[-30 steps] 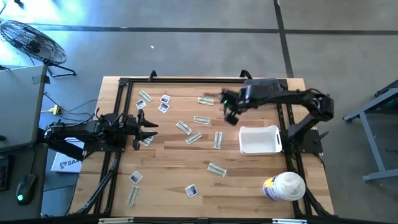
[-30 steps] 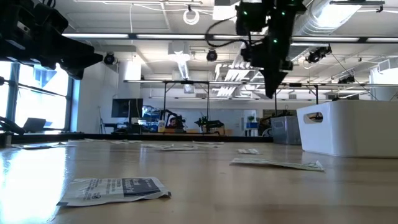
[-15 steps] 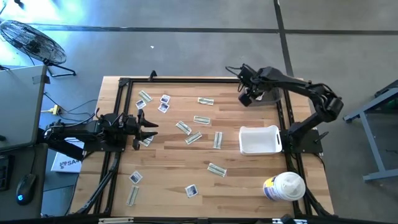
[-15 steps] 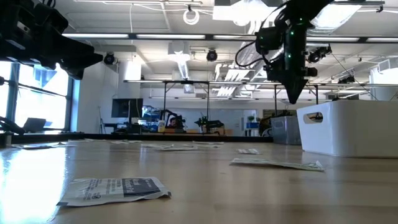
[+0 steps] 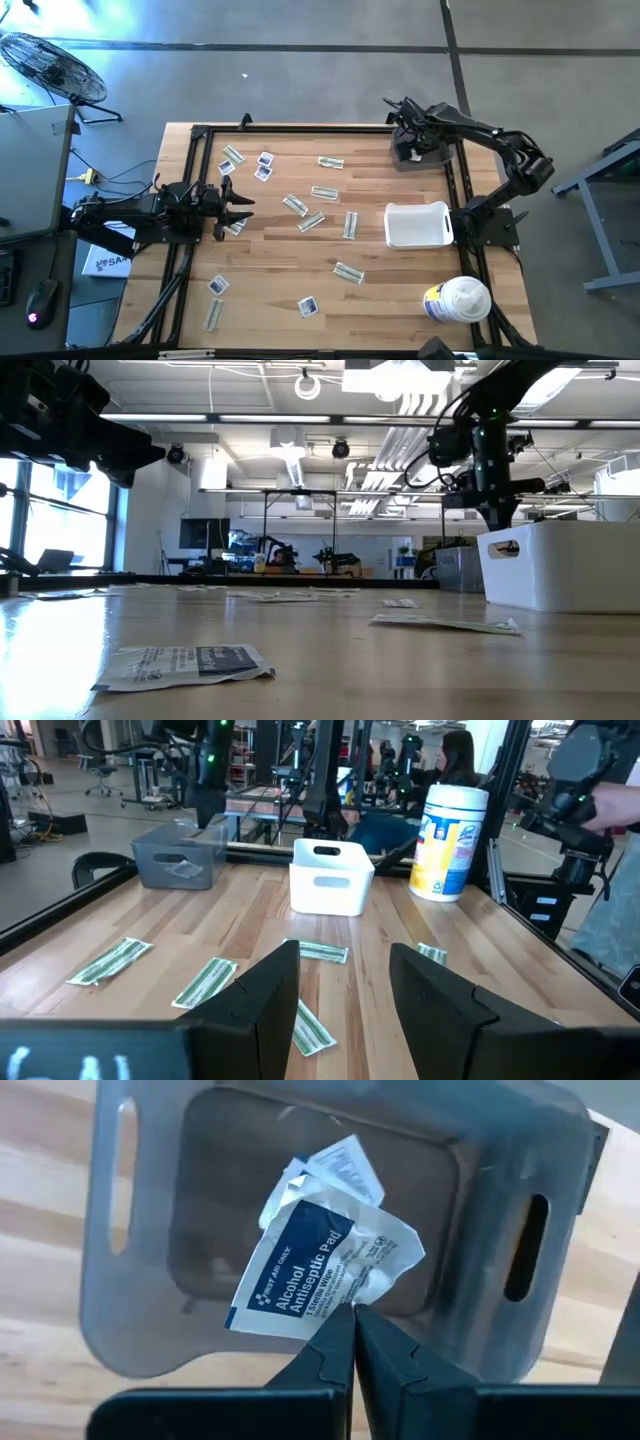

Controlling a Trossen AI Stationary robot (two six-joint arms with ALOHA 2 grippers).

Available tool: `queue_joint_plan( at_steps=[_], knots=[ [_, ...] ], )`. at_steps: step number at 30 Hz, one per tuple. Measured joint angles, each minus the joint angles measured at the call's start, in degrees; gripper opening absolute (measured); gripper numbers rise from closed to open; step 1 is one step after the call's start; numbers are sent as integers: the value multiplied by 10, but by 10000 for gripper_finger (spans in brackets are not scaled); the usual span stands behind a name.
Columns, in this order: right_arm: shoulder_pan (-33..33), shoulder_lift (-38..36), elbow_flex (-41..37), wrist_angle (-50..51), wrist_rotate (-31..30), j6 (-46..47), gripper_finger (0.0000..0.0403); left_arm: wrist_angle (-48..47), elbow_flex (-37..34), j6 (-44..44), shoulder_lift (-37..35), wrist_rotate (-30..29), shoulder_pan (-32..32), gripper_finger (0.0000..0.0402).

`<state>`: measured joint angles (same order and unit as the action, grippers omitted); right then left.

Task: Pick & Place First Aid Supplies
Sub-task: Put the alcohol pad into the black bin

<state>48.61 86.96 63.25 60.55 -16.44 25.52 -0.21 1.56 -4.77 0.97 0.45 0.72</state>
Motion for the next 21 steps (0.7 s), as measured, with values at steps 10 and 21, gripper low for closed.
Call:
queue_joint_plan(
  at_steps=[10, 21],
  knots=[
    [5, 0, -5, -37, -1, 25, 10, 0, 0, 0, 0, 0, 0, 156],
    [4, 0, -5, -44, -27, 24, 82, 0, 0, 0, 0, 0, 0, 156]
  ],
)
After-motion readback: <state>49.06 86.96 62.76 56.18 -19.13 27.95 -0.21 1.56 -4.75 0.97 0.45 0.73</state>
